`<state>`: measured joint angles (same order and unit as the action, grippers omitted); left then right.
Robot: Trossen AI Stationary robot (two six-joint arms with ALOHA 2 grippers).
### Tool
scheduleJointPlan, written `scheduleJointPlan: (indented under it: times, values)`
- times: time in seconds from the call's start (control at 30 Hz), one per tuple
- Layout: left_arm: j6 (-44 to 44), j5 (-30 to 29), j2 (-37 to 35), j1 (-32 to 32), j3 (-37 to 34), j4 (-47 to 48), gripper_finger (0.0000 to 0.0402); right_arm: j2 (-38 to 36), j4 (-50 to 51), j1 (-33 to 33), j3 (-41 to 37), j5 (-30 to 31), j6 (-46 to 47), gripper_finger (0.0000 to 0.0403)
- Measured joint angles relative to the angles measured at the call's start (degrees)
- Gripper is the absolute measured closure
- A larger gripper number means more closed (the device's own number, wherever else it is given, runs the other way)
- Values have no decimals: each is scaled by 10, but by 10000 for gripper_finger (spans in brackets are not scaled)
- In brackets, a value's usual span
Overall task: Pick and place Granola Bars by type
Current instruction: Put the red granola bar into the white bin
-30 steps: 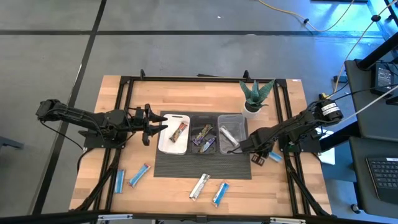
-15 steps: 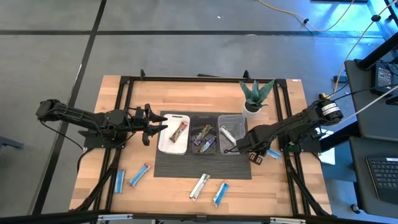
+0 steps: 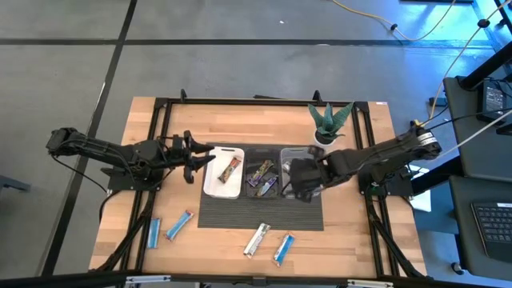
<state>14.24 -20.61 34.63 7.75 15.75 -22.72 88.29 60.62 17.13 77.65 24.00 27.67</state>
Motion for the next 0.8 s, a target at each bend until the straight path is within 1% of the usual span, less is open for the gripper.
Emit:
scheduleJointPlan:
  times: [0.07, 0.17, 0.27, 0.4, 0.47, 0.57, 0.7, 0.8]
  values:
    - [0, 4, 2, 0, 0, 2, 238, 0, -93, 4, 7, 35, -70, 297]
    - [0, 39, 20, 1, 0, -1, 238, 2, -255, 7, 7, 43, -203, 297]
    - [-22, 62, 47, 1, 0, -27, 238, 14, -409, 7, 7, 13, -328, 297]
    - [-35, 99, 101, 1, 0, -72, 238, 31, -570, 5, 7, -42, -432, 297]
    - [-46, 117, 133, 1, 0, -113, 238, 41, -621, 4, 7, -50, -467, 297]
    - [-106, 148, 183, 1, 0, -174, 238, 54, -663, -2, 7, -69, -503, 297]
    - [-165, 183, 245, 1, 0, -246, 238, 68, -701, -17, 7, -111, -505, 297]
    - [-193, 188, 286, 1, 1, -286, 238, 81, -721, -29, 6, -124, -505, 297]
